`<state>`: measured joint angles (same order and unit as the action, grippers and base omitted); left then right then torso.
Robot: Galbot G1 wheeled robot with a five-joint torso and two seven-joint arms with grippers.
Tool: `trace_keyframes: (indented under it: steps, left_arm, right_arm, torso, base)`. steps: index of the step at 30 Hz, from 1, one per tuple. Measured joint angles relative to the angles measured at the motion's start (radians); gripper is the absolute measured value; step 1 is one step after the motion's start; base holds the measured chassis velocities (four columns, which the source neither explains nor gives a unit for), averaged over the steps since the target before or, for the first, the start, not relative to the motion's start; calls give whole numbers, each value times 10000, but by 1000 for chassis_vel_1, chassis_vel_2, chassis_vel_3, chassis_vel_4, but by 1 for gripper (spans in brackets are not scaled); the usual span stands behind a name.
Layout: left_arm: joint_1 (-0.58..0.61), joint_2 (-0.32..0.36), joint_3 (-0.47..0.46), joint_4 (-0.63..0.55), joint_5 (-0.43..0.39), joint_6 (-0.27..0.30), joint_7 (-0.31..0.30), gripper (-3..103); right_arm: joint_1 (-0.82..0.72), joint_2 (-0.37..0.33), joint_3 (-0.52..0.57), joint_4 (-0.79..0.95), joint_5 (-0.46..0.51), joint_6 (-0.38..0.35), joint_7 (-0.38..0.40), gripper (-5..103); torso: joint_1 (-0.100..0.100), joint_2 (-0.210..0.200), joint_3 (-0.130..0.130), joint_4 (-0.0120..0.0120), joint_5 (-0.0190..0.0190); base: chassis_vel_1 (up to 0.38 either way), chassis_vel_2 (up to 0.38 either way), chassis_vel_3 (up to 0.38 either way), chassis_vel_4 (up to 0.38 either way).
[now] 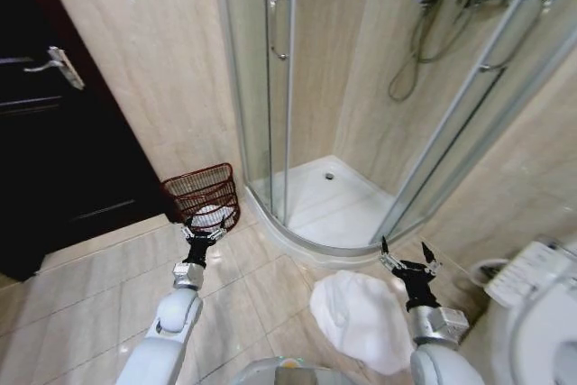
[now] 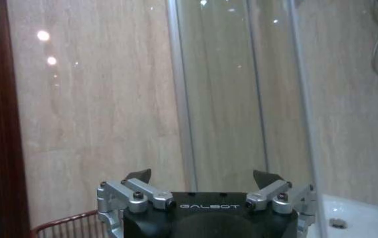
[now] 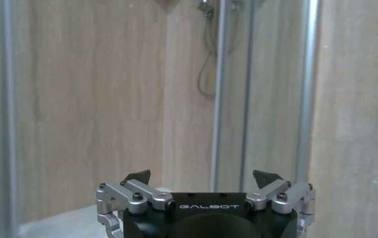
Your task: Discard the used towel into the hamper.
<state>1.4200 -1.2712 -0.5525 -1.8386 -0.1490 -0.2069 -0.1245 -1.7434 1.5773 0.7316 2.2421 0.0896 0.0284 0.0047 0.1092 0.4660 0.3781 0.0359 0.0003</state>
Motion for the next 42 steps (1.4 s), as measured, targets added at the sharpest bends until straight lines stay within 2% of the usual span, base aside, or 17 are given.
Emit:
trace_keyframes:
  steps: [6, 9, 17, 22, 25, 28, 36, 42]
  left_arm:
    - [-14, -31, 41, 58, -74, -363, -72, 100]
    - [4, -56, -58, -234, -125, 78, 68, 100]
    - [-35, -131, -142, -529, -260, 160, 146, 100]
    - [64, -134, -145, -767, -274, 419, 146, 100]
    - [44, -132, -108, -880, -275, 712, 114, 100]
    - [57, -116, -14, -1225, -316, 1169, -91, 100]
    - [189, 32, 205, -2059, -585, 1924, -892, 100]
    - [381, 73, 251, -2458, -727, 2206, -1260, 100]
  right_arm:
    - [14, 27, -34, -1, 236, 136, 128, 100]
    - [30, 45, -20, 71, 322, 200, 167, 100]
    - [-49, 15, 139, 371, 581, 193, 174, 100]
    - [-61, -22, 180, 503, 613, 97, 168, 100]
    - [32, 36, 233, 753, 681, -266, 41, 100]
    - [257, 162, 200, 1093, 723, -806, -25, 100]
    - [562, 275, 184, 1509, 954, -1331, 230, 100]
    - [611, 291, 253, 1578, 991, -1435, 230, 100]
  torso:
    - [1, 0, 0, 6, -3]
    - [1, 0, 0, 8, -1]
    - [73, 165, 94, 7, -3]
    - [157, 380, 224, 8, -3]
    - [212, 520, 309, 8, -3]
    - [288, 704, 417, 7, -4]
    - [436, 1062, 626, 8, -3]
    - [526, 1294, 770, 7, -3]
  base:
    - [-20, -35, -4, 5]
    - [0, 0, 0, 0]
    - [0, 0, 0, 0]
    - [0, 0, 0, 0]
    - [0, 0, 0, 0]
    - [0, 0, 0, 0]
    - [0, 0, 0, 0]
    - [0, 0, 0, 0]
